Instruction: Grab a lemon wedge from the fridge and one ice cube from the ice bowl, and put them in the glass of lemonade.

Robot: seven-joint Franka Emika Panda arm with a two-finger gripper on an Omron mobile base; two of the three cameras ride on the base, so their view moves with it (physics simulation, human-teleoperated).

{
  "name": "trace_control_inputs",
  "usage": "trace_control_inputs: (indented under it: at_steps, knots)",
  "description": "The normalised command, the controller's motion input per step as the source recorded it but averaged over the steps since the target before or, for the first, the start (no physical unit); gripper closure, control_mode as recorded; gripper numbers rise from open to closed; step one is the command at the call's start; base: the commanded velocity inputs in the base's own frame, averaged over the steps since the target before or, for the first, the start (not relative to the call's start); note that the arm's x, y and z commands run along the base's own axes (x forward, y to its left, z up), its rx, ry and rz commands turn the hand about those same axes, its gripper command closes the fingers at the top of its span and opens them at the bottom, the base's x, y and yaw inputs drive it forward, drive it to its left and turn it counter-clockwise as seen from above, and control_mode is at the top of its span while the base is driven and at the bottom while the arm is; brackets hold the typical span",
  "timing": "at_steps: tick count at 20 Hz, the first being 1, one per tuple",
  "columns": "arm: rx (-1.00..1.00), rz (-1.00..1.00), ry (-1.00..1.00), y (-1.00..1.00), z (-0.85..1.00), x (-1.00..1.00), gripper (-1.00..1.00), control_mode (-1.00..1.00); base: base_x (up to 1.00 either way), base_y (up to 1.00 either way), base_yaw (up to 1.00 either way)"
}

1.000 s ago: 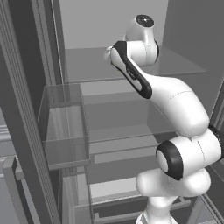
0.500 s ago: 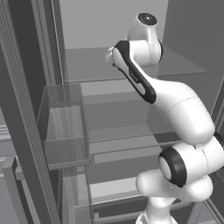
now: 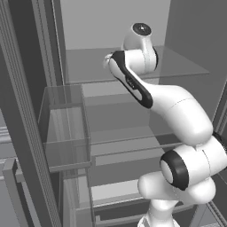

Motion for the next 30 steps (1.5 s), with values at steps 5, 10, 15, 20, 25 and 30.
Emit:
trace_control_inputs:
  at_steps: [5,10,15,20,25,30]
  knots:
    - [0.00,-0.05,0.00,0.00,0.06,0.01,-1.00,-1.00,0.00,0.00,0.00]
    - [0.00,-0.07,0.01,-0.03,0.03,0.10,-1.00,-1.00,0.00,0.00,0.00]
    - [0.00,-0.06,0.05,0.00,0.06,0.26,-1.00,-1.00,0.00,0.00,0.00]
    - [0.05,0.00,0.01,-0.05,0.13,0.10,-1.00,-1.00,0.00,0.00,0.00]
    - [0.06,0.00,0.00,-0.07,0.21,0.17,-1.00,-1.00,0.00,0.00,0.00]
    - [0.00,0.00,0.06,0.00,-0.12,0.26,-1.00,-1.00,0.00,0.00,0.00]
